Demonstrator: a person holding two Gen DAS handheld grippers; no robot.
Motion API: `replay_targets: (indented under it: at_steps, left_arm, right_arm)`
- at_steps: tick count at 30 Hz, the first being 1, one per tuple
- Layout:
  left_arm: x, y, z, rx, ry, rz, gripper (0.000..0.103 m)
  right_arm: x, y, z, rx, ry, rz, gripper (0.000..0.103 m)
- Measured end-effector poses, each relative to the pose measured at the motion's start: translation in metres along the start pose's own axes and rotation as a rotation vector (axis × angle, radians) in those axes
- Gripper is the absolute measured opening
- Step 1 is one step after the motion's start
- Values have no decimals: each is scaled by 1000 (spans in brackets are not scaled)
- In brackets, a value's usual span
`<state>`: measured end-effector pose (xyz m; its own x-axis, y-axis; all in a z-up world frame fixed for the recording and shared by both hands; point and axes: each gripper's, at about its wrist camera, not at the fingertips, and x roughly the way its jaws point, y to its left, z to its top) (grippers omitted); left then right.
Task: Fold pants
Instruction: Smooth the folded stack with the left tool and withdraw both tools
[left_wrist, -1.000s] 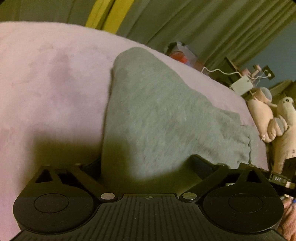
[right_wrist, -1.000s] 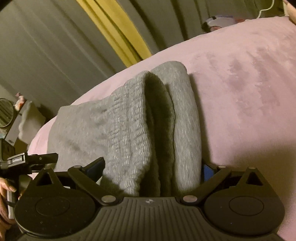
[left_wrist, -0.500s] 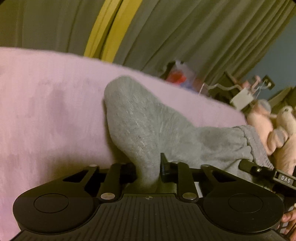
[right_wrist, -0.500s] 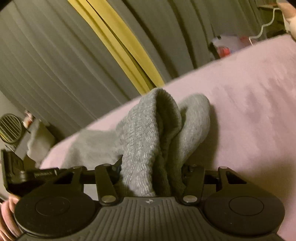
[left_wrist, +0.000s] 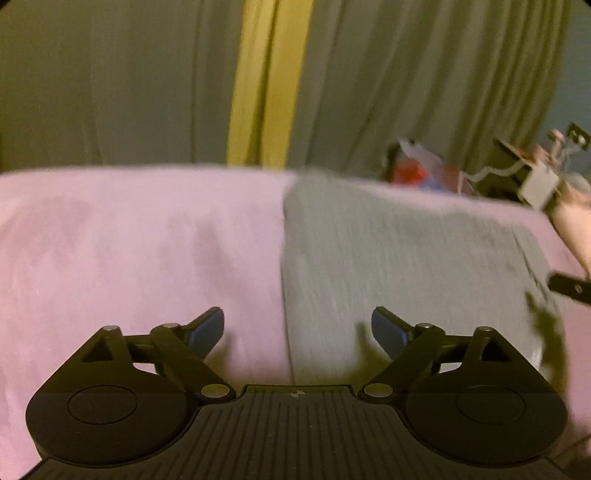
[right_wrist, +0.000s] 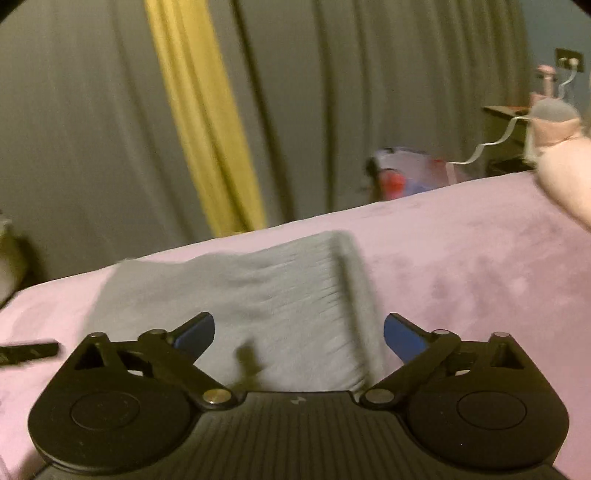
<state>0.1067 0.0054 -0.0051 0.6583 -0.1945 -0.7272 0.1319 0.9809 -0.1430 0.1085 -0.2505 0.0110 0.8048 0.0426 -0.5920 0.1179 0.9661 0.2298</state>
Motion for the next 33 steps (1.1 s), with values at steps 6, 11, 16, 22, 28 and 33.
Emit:
replay_targets:
  at_steps: [6, 11, 16, 22, 28, 33]
  left_arm:
    - [-12, 15, -36, -118, 0, 83, 93]
    - [-30, -15, -52, 1, 18, -32, 94]
    - [-15, -36, -59, 95, 72, -21, 94]
    - [-1, -22, -55, 15, 89, 9, 97]
    - [-3, -18, -55, -9, 110, 52, 101]
    - [-18, 8, -51, -150, 116, 187, 101]
  right_arm:
    - [24, -4, -44, -25, 121, -154, 99]
    - [2, 0, -41, 51, 45, -159, 99]
    - [2, 10, -55, 18, 27, -178, 99]
    - [10, 11, -60, -7, 2, -204, 99]
    - [9, 3, -63, -7, -13, -170, 99]
    - [-4, -5, -64, 62, -32, -176, 99]
